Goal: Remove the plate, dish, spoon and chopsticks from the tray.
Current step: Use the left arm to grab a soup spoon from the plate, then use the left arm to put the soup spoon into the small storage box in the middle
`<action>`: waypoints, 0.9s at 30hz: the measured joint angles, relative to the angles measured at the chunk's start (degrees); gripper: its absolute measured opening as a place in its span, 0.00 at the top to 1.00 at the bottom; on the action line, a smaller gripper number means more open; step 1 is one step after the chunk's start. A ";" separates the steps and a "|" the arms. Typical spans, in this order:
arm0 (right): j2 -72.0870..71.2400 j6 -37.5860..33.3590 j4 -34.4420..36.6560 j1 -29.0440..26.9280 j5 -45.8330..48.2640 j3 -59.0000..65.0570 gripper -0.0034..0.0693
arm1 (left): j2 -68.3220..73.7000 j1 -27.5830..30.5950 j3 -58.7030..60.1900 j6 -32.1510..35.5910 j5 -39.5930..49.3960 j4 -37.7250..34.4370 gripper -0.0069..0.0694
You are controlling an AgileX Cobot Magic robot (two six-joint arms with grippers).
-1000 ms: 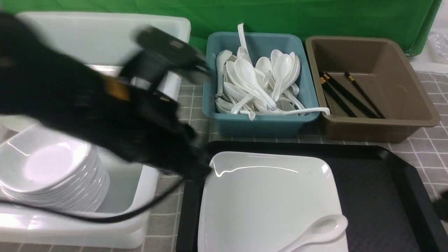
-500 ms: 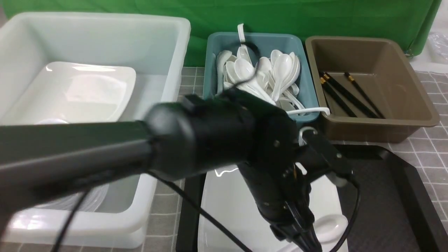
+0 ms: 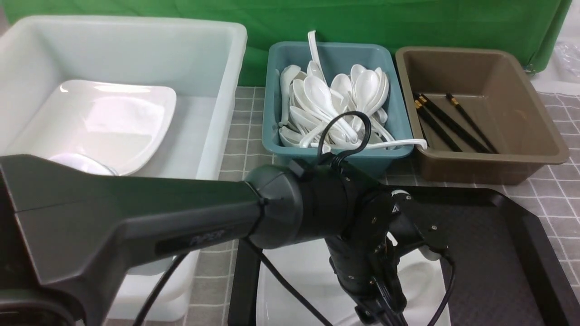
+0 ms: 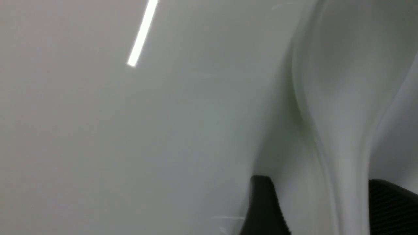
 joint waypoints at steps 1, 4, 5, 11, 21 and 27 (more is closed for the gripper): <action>0.00 0.00 0.05 0.00 0.00 0.00 0.71 | 0.06 0.00 -0.07 0.07 -0.13 0.33 0.48; 0.00 0.00 0.02 0.00 0.00 0.00 0.70 | 0.32 0.00 -0.26 0.21 -0.26 1.26 0.66; 0.00 0.00 0.02 0.00 0.00 0.00 0.70 | 0.32 0.00 -0.26 0.21 -0.26 1.45 0.73; 0.00 0.00 0.02 0.00 0.00 0.00 0.69 | 0.36 0.00 -1.36 -0.31 1.48 2.24 0.81; 0.00 0.25 0.02 0.00 -0.61 0.00 0.68 | -7.02 4.35 -16.10 -3.56 0.58 12.38 0.84; 0.00 1.61 0.79 0.00 -0.88 0.00 0.67 | -2.03 13.65 -23.68 -3.44 -10.58 13.18 0.78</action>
